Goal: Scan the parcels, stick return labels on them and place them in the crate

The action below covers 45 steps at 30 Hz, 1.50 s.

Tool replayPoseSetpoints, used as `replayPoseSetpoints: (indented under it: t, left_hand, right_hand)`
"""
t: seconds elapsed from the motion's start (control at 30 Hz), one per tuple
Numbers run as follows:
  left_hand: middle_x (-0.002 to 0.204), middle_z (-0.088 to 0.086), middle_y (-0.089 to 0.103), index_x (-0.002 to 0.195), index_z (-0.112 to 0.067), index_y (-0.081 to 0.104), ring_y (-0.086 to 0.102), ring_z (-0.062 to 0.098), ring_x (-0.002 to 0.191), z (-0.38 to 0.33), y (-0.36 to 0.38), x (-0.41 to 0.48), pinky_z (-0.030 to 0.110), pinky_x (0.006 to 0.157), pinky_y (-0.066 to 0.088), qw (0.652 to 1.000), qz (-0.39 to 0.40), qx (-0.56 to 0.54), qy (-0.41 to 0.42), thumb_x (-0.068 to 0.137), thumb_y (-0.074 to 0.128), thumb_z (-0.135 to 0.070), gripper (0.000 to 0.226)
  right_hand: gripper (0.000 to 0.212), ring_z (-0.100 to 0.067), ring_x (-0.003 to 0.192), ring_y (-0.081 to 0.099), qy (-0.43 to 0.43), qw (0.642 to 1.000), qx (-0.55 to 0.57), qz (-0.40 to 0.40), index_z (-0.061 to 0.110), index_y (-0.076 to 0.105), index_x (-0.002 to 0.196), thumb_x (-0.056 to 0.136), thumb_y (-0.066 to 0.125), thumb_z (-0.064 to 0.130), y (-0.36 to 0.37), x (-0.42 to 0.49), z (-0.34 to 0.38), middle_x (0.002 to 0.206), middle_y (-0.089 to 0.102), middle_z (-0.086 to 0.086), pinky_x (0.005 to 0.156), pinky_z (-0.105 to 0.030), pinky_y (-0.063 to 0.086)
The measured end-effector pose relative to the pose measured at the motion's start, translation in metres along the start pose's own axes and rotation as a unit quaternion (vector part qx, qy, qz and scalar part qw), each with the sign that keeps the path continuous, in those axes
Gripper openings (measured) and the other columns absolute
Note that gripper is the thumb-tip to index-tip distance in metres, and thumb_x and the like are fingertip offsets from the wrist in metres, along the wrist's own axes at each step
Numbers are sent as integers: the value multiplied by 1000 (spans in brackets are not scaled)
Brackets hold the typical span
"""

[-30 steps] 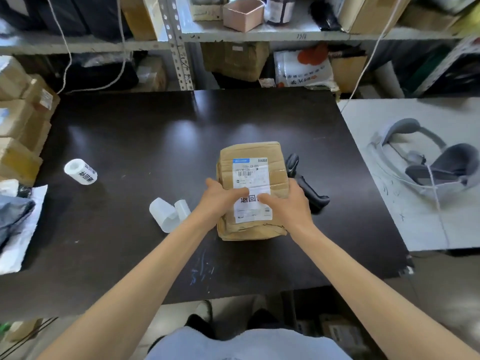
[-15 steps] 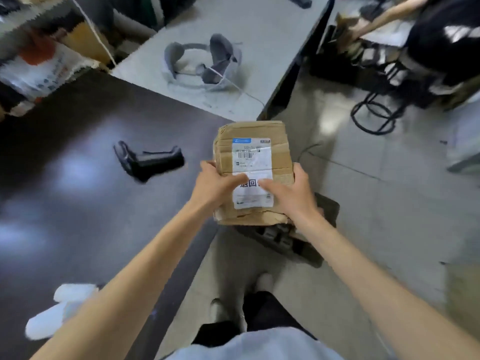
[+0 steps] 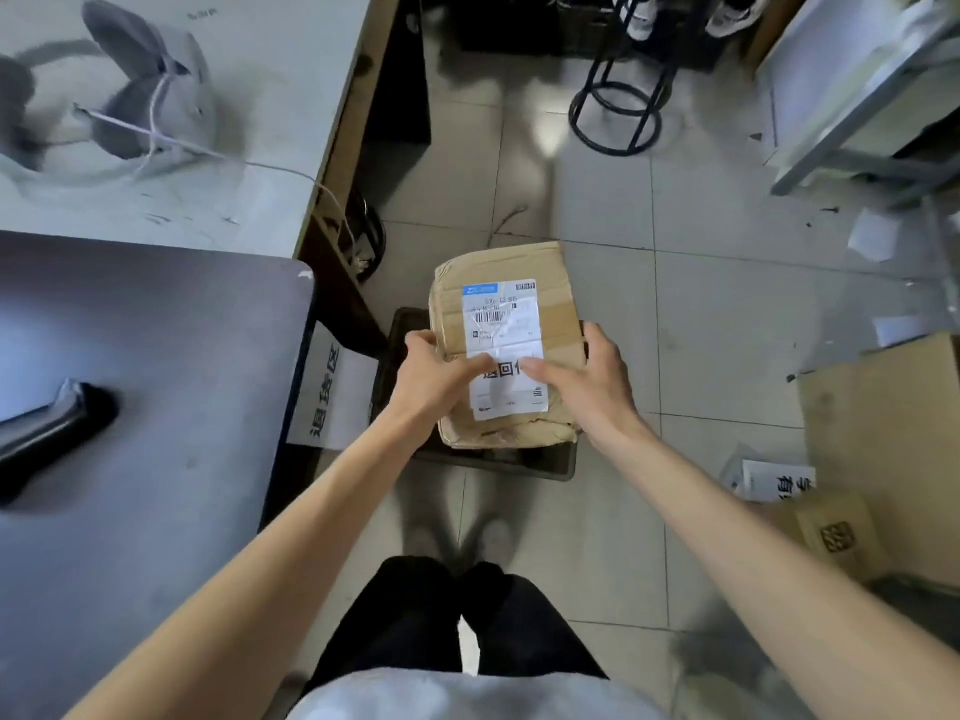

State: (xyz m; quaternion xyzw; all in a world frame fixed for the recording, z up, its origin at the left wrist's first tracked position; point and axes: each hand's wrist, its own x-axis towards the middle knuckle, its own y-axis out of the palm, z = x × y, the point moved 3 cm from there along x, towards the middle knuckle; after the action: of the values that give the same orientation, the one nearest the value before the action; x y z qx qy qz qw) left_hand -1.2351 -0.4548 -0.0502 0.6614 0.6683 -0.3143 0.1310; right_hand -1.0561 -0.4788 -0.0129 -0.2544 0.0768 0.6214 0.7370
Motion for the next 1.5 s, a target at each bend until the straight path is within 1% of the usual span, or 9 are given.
replayPoseSetpoints:
  t: [0.17,0.4,0.53,0.6,0.7,0.83,1.0,1.3,1.5]
  left_hand:
    - [113,-2,63,128,-10,36,65,16,104,25,25,62,41,92,54,999,36,-20,-29,71,83,-27,76]
    - [102,-18,58,123,-20,30,58,-4,94,88,66,158,15,73,44,997,40,-10,-72,73,83,-30,73]
    - [118,-4,61,131,-10,30,60,15,111,145,94,208,27,85,48,987,46,56,-147,72,84,-37,84]
    - [128,5,56,132,-7,32,55,22,118,173,104,231,28,84,43,976,47,121,-172,71,83,-41,86]
    - [132,13,51,131,-1,37,50,28,123,214,110,251,32,93,43,957,37,204,-204,68,83,-43,87]
    - [117,15,62,120,-2,50,57,34,111,258,103,254,44,94,48,928,31,281,-240,75,74,-42,65]
    - [107,5,62,108,-17,52,61,25,99,272,114,265,44,88,52,925,96,330,-165,79,73,-33,40]
    - [100,5,69,103,-15,62,66,24,88,259,144,299,39,79,57,863,183,470,-8,86,68,-26,21]
    - [90,2,69,97,-16,63,66,22,80,256,139,293,38,74,57,852,192,487,0,87,67,-30,18]
  right_hand:
    - [37,13,66,63,35,999,-23,-2,20,58,101,74,81,11,7,59,-34,85,68,18,54,-5,45]
    - [43,9,72,63,53,995,-84,9,19,57,106,72,81,8,32,159,-106,90,67,14,57,-6,44]
    - [53,-18,101,63,48,986,-153,42,20,57,119,73,78,6,51,217,-170,112,66,0,83,-29,51]
    - [54,-14,106,58,22,981,-175,83,23,56,123,76,74,5,62,244,-205,112,64,4,83,-18,45]
    - [63,-16,112,47,19,950,-266,162,30,47,135,81,71,9,77,277,-260,120,59,-2,82,-18,34]
    - [69,-27,125,50,-15,872,-391,294,23,41,141,82,74,10,99,300,-314,137,54,-8,93,-40,48]
    - [68,-27,112,58,-82,772,-504,379,21,40,139,81,70,3,118,296,-357,132,56,-5,88,-48,51]
    - [81,-29,110,54,-93,792,-487,358,20,35,140,73,76,1,117,292,-385,126,53,-8,93,-47,47]
    - [88,-28,118,52,-133,760,-536,343,12,37,140,69,84,36,110,280,-372,134,52,-10,97,-39,44]
